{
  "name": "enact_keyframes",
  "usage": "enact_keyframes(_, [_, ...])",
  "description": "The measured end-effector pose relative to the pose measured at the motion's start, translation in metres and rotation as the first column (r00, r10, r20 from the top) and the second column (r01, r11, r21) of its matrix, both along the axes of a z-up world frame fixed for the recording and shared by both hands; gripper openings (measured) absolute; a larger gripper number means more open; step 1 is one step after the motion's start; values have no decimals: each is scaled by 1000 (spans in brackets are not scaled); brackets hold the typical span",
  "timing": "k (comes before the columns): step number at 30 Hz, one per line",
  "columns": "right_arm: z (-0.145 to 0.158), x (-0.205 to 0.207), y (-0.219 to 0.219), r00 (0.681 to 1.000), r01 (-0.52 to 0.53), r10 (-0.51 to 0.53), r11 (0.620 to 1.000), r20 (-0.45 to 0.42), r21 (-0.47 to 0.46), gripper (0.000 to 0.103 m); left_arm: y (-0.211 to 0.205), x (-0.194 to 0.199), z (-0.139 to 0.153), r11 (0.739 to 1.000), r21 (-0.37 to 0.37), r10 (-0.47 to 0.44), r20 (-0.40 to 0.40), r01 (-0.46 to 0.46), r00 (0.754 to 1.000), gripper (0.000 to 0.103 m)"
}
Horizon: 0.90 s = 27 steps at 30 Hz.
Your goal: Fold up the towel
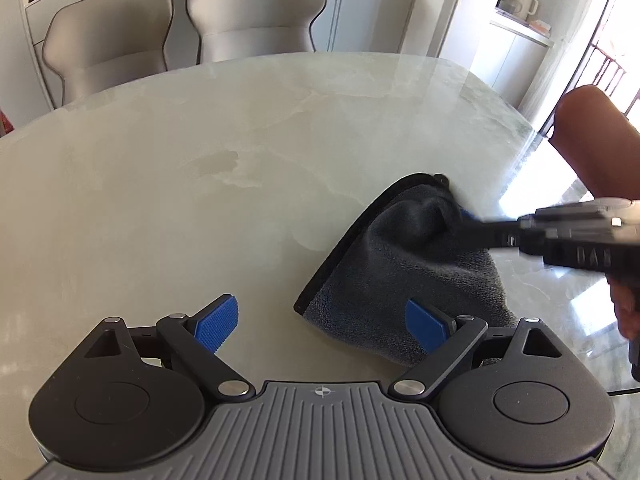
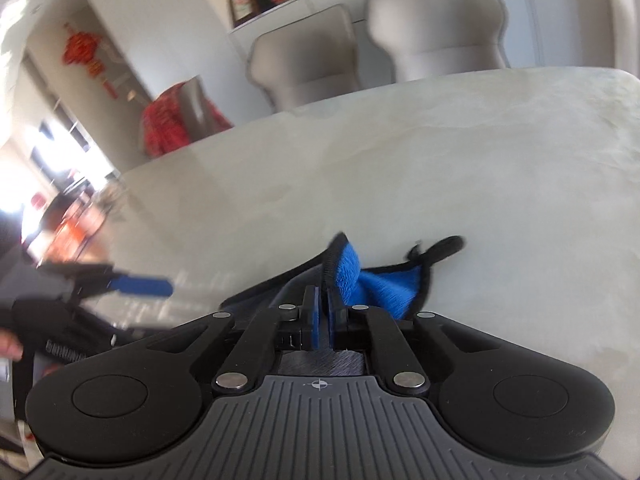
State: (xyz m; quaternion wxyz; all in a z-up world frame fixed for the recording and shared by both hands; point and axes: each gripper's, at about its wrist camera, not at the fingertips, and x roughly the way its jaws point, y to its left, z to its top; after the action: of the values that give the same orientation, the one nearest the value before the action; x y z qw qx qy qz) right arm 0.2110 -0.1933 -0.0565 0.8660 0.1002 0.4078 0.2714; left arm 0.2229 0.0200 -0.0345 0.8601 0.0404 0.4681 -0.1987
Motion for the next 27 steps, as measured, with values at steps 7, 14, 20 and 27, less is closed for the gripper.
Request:
enact_keyframes(7, [21, -22, 8, 997, -42, 46, 997, 66, -59, 3, -2, -4, 13, 996, 46, -80, 64, 77, 995, 94])
enact_keyframes(14, [8, 24, -31, 993, 116, -116, 990, 7, -76, 34, -8, -5, 6, 996, 30, -88, 32, 87, 996, 94])
enact_keyframes(20, [-12, 44, -31, 992, 105, -106, 994, -61, -20, 37, -9, -1, -2, 996, 22, -83, 13, 83, 996, 94])
enact_keyframes(27, [-13, 40, -23, 999, 21, -20, 999, -31, 42, 8, -8, 0, -1, 995, 22, -101, 27, 100, 995, 94])
